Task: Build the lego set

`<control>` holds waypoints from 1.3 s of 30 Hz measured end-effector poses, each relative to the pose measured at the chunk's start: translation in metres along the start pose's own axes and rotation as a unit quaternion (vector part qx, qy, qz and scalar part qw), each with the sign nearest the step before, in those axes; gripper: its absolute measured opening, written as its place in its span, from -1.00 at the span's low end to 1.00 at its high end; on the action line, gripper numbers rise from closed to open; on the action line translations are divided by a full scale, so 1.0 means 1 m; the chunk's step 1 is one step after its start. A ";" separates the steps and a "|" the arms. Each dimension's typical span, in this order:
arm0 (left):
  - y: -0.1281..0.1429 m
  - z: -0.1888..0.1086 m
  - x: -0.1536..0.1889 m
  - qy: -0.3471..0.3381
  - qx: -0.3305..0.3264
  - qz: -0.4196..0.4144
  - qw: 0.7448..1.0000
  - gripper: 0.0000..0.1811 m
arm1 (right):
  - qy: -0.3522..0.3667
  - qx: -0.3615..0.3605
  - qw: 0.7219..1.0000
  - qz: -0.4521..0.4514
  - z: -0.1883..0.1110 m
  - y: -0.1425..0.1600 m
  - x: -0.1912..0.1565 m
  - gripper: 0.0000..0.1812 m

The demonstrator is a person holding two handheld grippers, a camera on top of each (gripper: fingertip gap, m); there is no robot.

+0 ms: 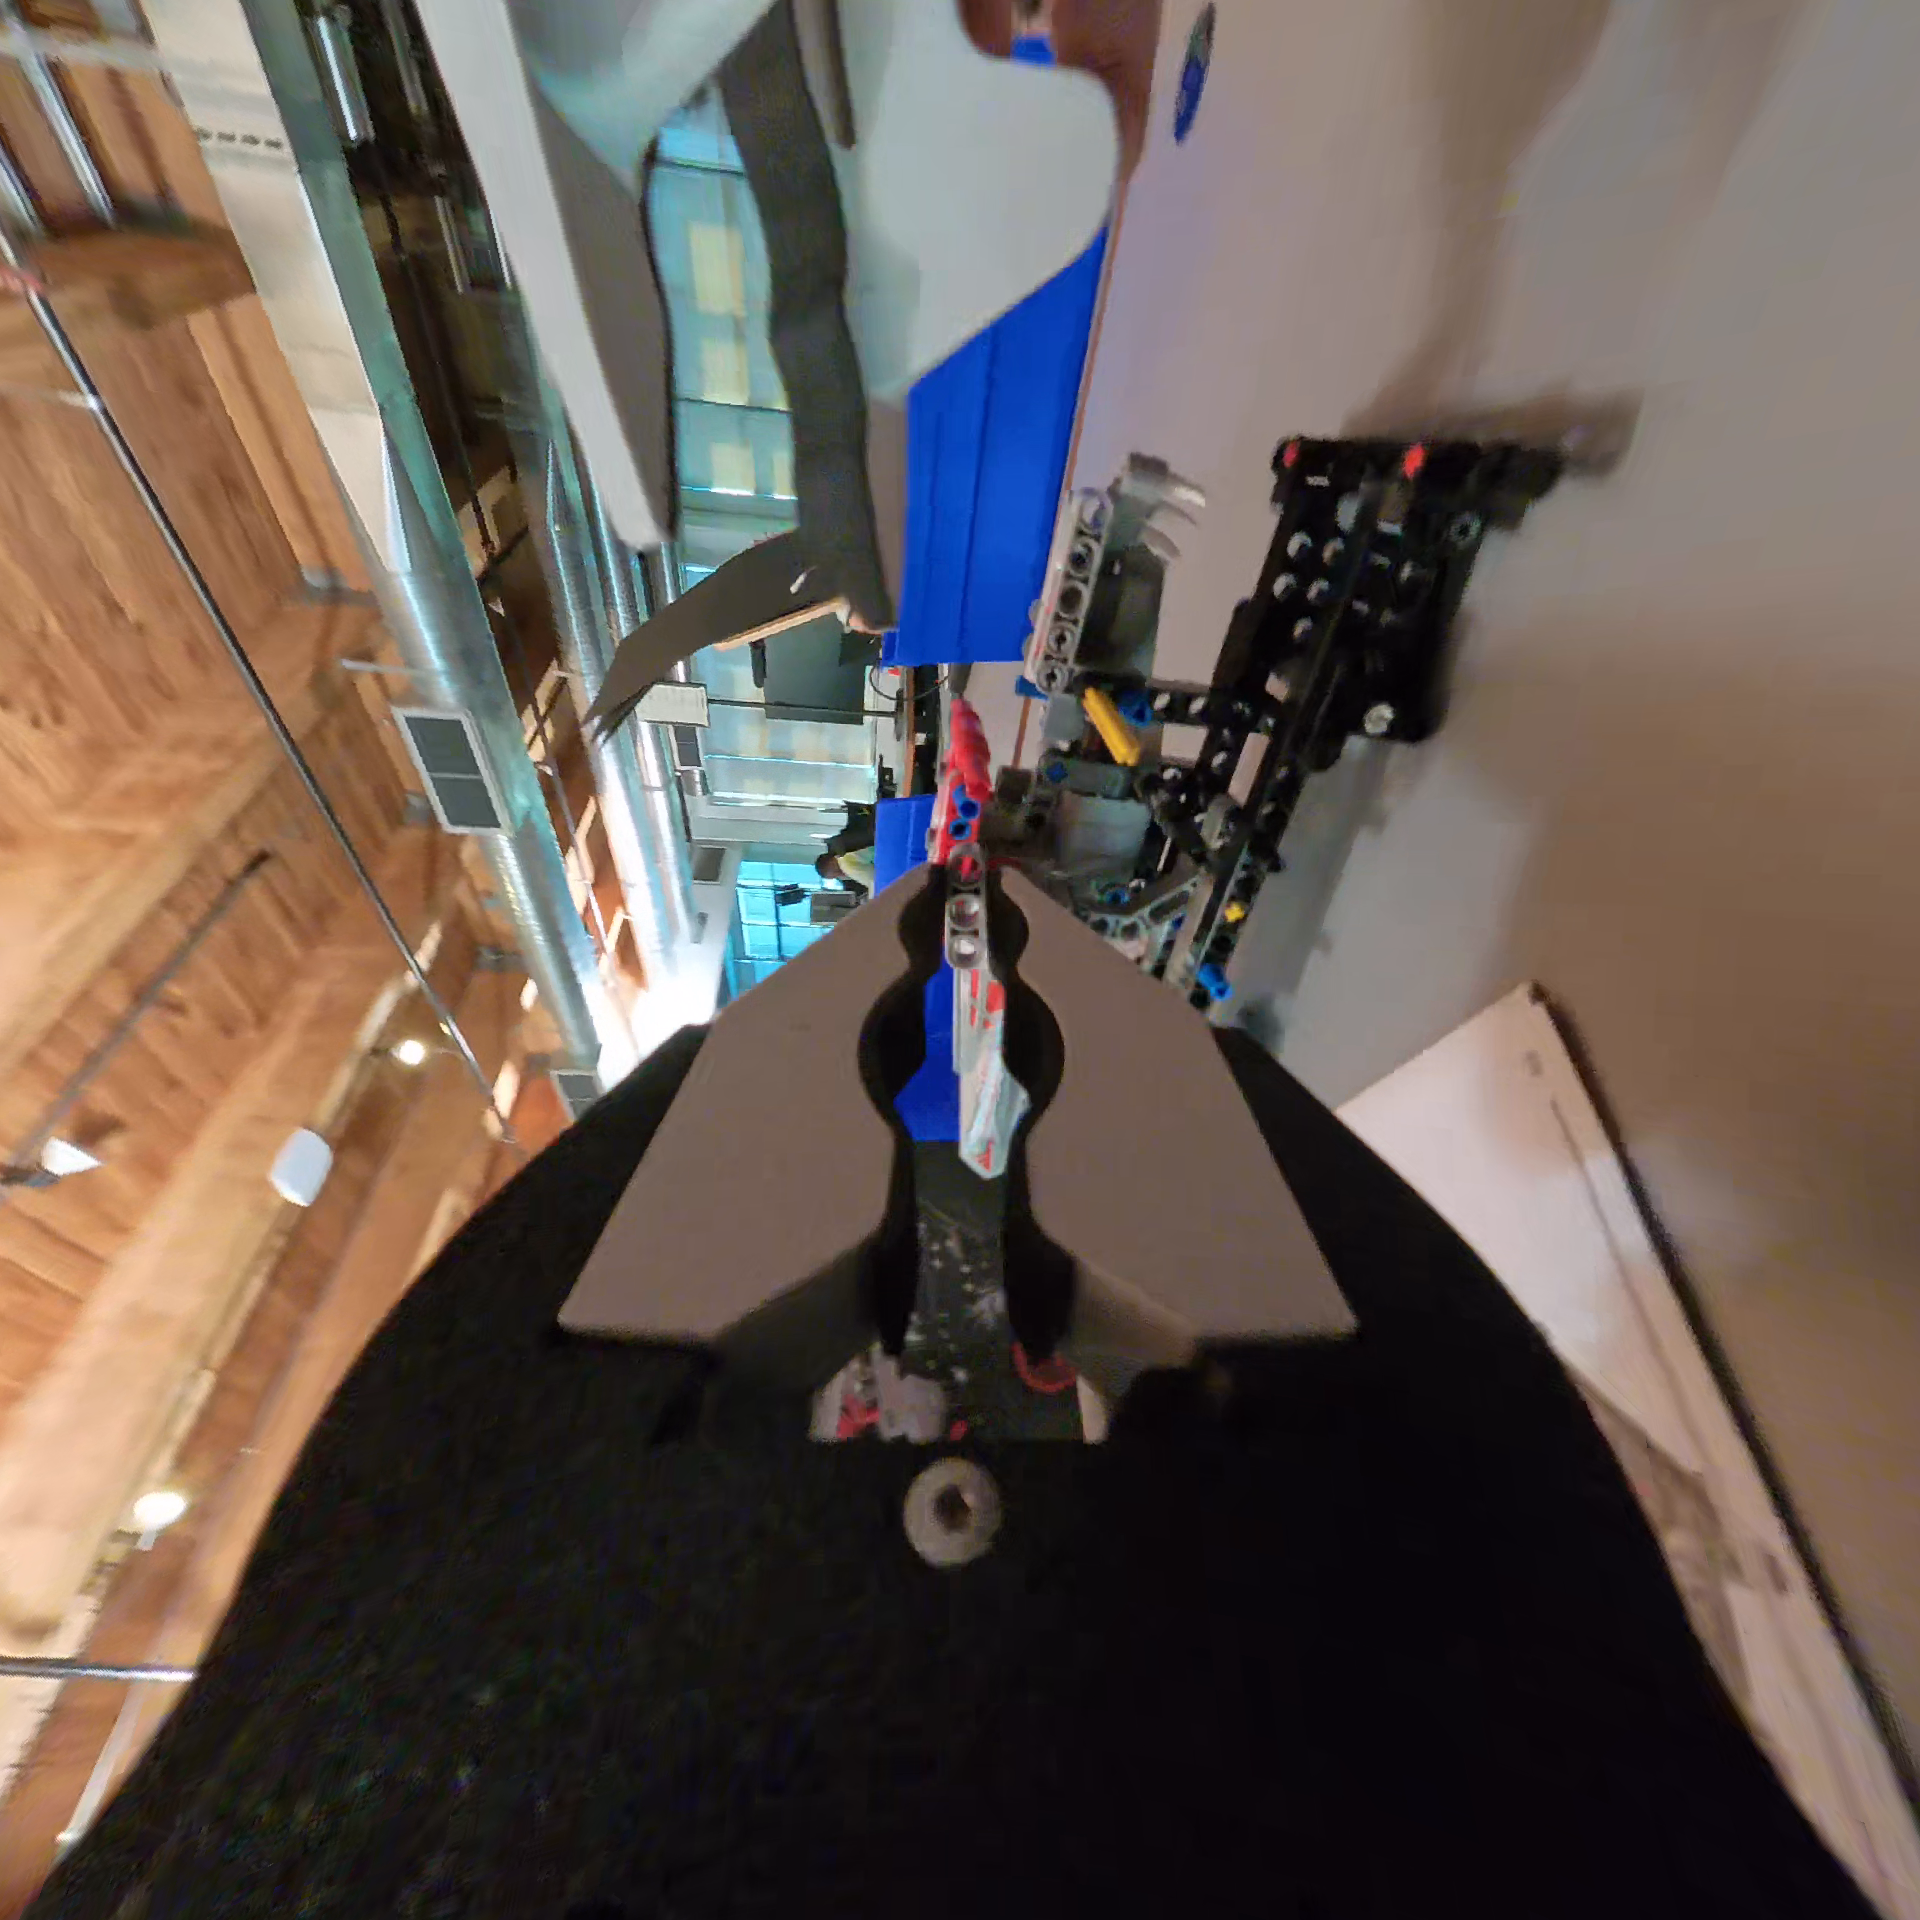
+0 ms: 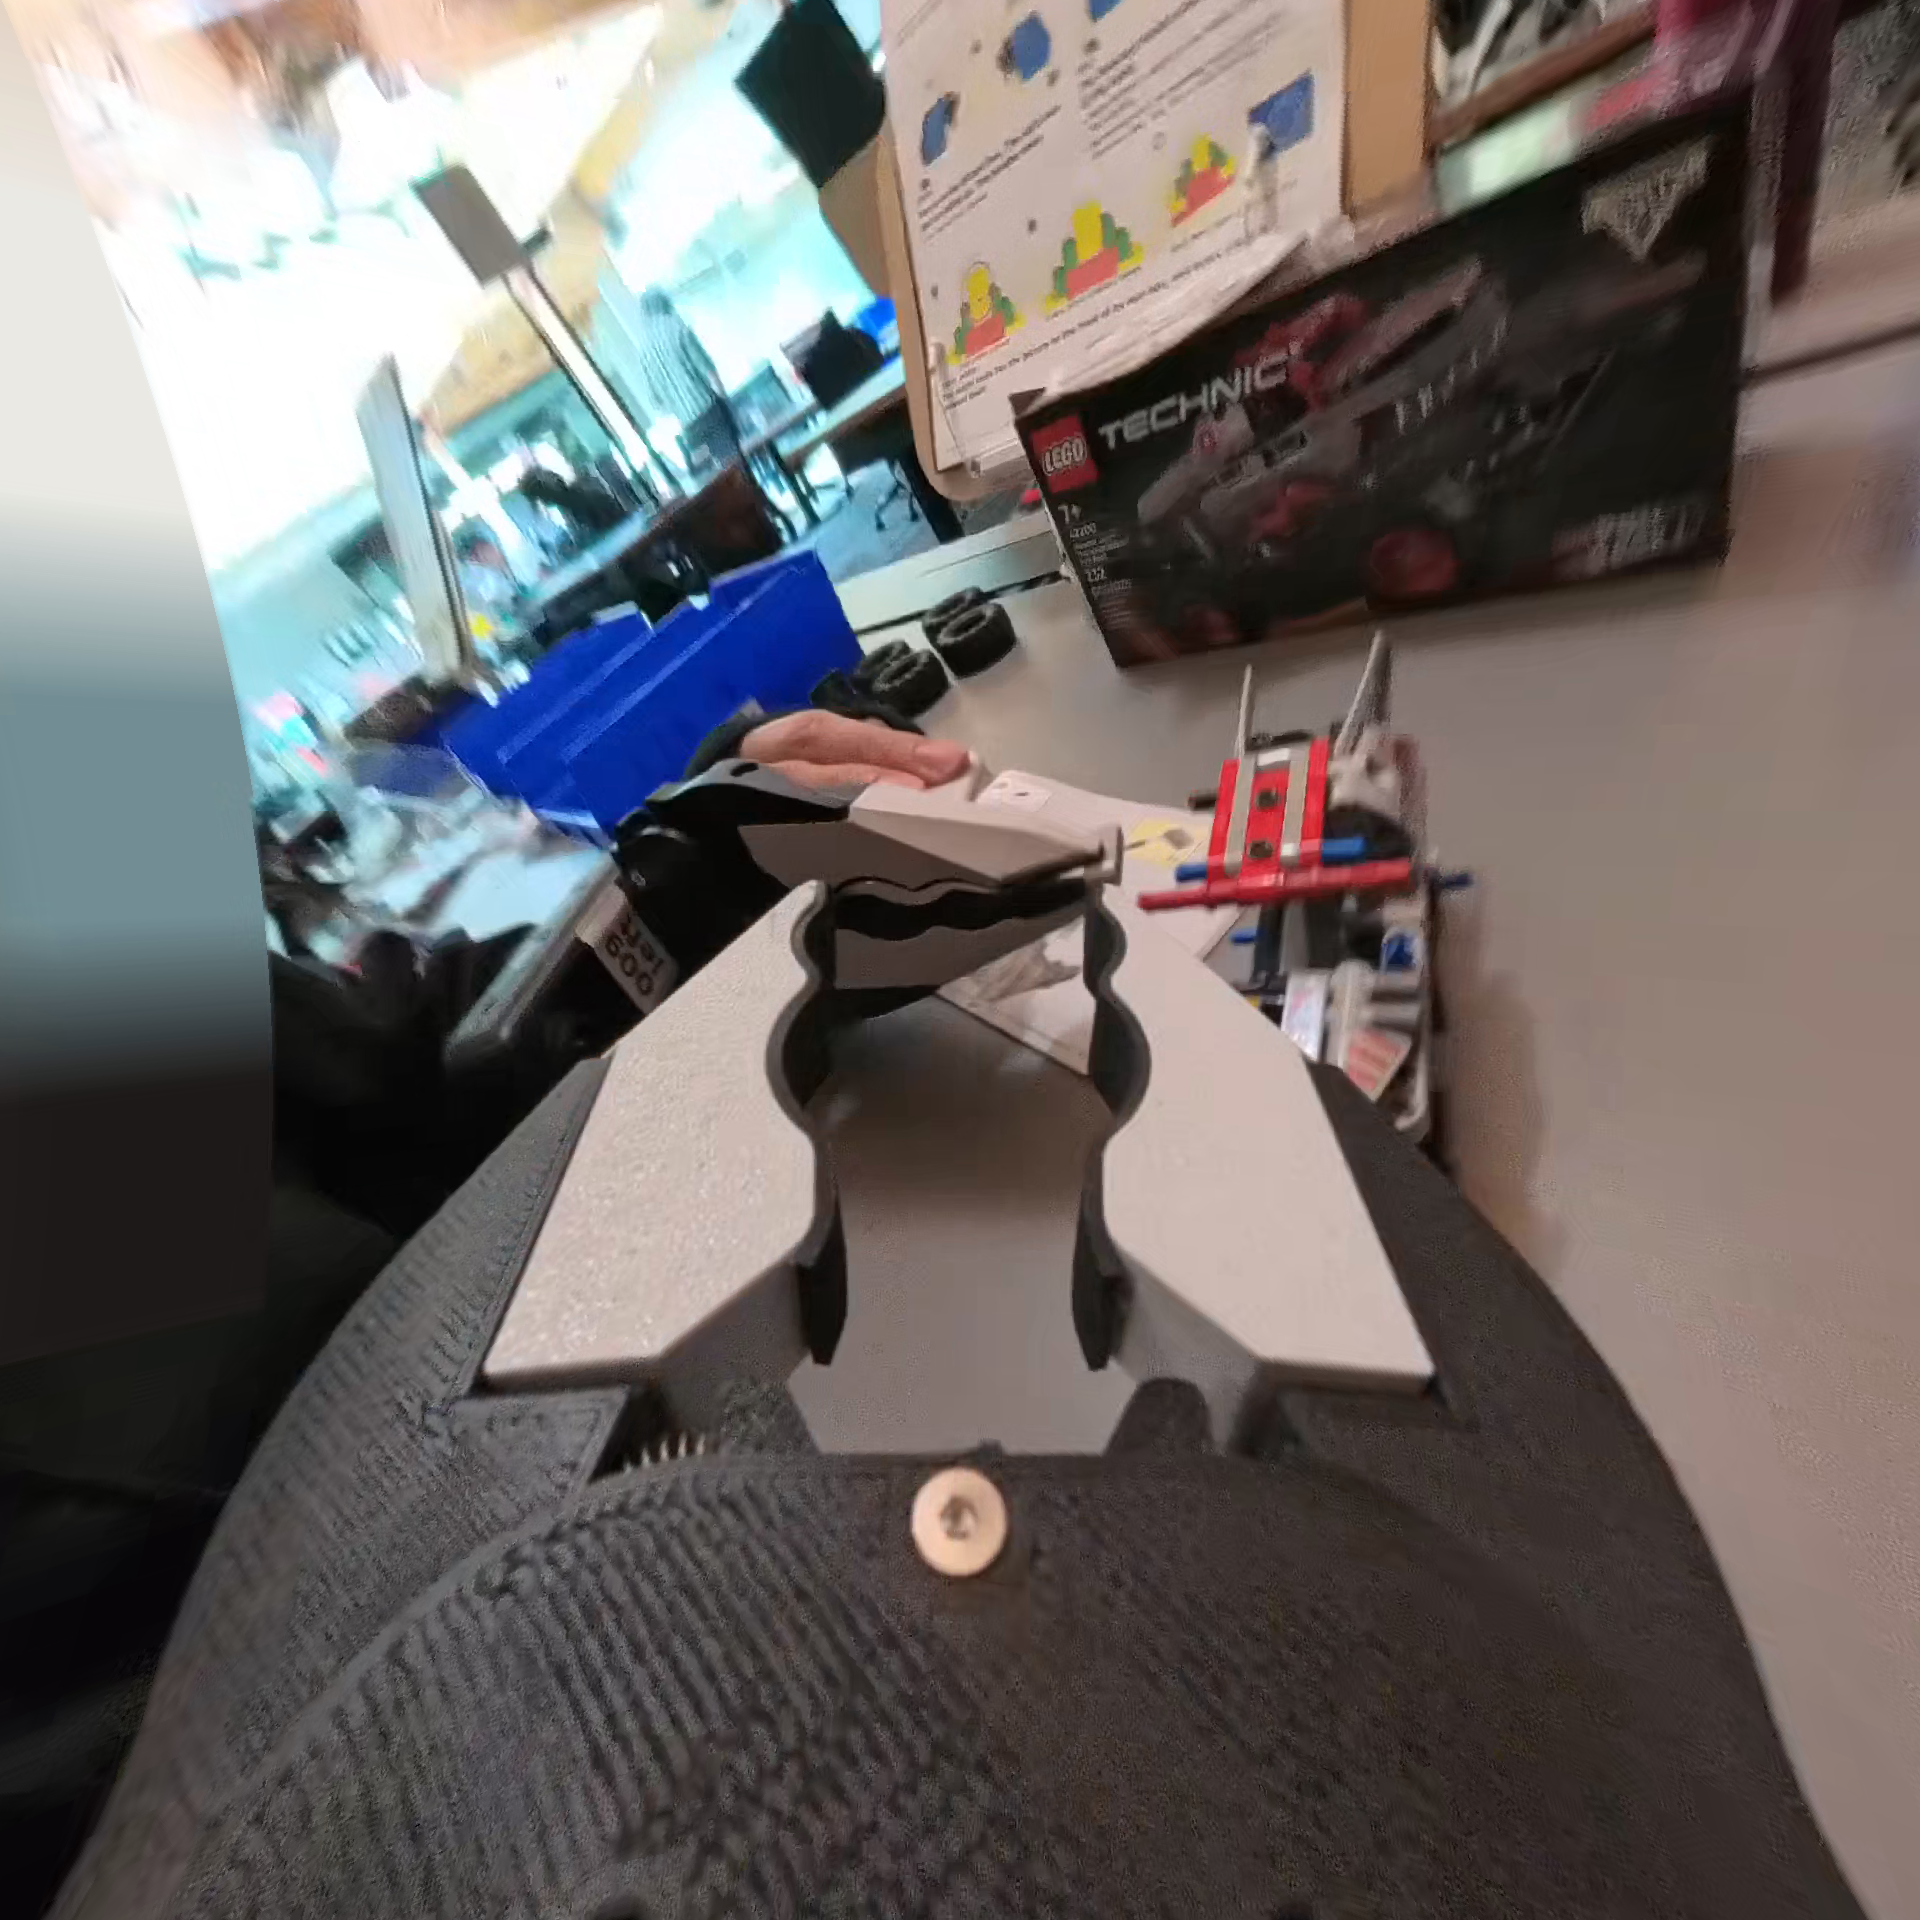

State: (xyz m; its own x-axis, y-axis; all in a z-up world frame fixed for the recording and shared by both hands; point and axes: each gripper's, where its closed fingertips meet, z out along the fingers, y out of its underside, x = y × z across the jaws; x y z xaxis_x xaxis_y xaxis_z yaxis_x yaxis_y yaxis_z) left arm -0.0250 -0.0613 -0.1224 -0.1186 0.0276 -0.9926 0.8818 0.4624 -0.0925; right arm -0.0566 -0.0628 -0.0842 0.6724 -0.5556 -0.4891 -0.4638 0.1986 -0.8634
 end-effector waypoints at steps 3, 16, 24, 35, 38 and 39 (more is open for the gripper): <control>-0.006 0.000 -0.004 0.002 0.014 0.046 0.999 -0.96 | 0.024 0.048 0.994 0.098 0.004 0.007 0.014 -0.55; 0.000 0.007 -0.017 0.001 0.045 0.111 0.993 -0.96 | 0.078 0.155 0.922 0.345 0.014 0.012 0.046 -0.76; -0.002 0.006 -0.009 0.012 0.060 0.088 0.994 -0.96 | 0.081 0.152 0.896 0.410 0.024 0.019 0.045 -0.75; -0.006 0.004 -0.004 0.016 0.078 0.079 0.994 -0.95 | 0.064 0.202 0.865 0.455 0.026 0.016 0.050 -0.96; -0.006 0.003 -0.002 0.016 0.079 0.082 0.993 -0.96 | 0.054 0.208 0.857 0.469 0.028 0.016 0.050 -0.96; -0.007 0.003 -0.002 0.016 0.078 0.084 0.993 -0.96 | 0.052 0.210 0.855 0.471 0.028 0.016 0.050 -0.96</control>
State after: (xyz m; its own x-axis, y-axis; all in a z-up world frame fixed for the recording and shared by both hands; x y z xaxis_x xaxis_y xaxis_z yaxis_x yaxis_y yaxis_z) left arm -0.0291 -0.0671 -0.1202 0.0233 0.1221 -0.9922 0.9503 0.3055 0.0599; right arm -0.0144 -0.0649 -0.1257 0.0483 -0.0535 -0.9974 -0.5079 0.8585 -0.0706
